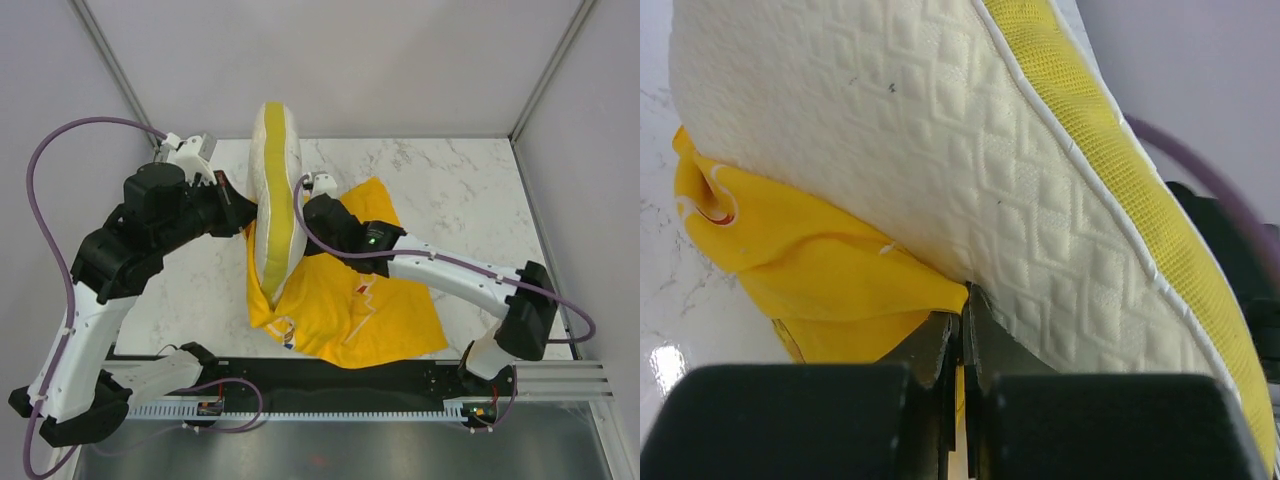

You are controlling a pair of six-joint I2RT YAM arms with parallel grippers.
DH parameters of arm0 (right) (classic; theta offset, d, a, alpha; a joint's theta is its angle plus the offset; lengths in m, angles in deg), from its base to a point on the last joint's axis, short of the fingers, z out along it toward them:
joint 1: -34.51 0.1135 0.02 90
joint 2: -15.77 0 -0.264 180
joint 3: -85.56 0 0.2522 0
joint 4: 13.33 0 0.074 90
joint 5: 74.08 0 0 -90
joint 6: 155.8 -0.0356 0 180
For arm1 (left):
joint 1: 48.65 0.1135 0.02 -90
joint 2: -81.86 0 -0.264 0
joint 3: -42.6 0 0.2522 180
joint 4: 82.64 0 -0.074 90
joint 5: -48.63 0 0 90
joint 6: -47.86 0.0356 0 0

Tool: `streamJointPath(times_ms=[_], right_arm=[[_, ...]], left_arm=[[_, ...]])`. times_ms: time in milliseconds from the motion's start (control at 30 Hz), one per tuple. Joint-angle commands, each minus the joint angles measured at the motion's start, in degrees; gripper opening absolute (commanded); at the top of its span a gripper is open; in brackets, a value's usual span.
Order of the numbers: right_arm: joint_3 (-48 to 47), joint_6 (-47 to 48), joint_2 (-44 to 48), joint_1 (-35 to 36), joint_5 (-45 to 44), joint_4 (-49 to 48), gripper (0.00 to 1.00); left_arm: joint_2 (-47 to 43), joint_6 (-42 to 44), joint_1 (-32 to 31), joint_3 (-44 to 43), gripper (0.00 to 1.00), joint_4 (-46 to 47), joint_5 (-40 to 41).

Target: Put the pillow into the pillowcase

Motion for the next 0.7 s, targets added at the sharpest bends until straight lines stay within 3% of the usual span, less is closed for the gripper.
streamJointPath(times_ms=[0,167,300,400,533,667], right_arm=[[-3.0,0.9,10.9,-1.9,7.0,-6.6,0.0],[-17.7,0.3,14.9,-8.0,17.6,-3.4,0.0],[-24.9,0.9,14.1,-9.7,20.0,1.6,0.0],[-19.9,0.0,16.4,-9.7,19.2,0.5,0.0],[-8.7,-2.2,21.5,-11.1,15.6,-3.2,0.0],[-2.8,-2.8,22.2,-12.2,14.2,-3.3,0.0]], left_arm=[[-0.8,-0.1,-0.4,-5.5,0.02,6.3,-1.4],[-2.4,-1.2,-0.5,-7.2,0.02,5.8,3.5],[-3.6,-2.3,-0.5,-4.4,0.02,6.8,4.6],[-2.7,-2.4,-0.5,-6.0,0.02,7.5,4.3],[2.6,1.0,-0.5,-22.9,0.02,6.3,-0.5],[5.4,4.4,-0.5,-33.3,0.02,9.4,-3.7]])
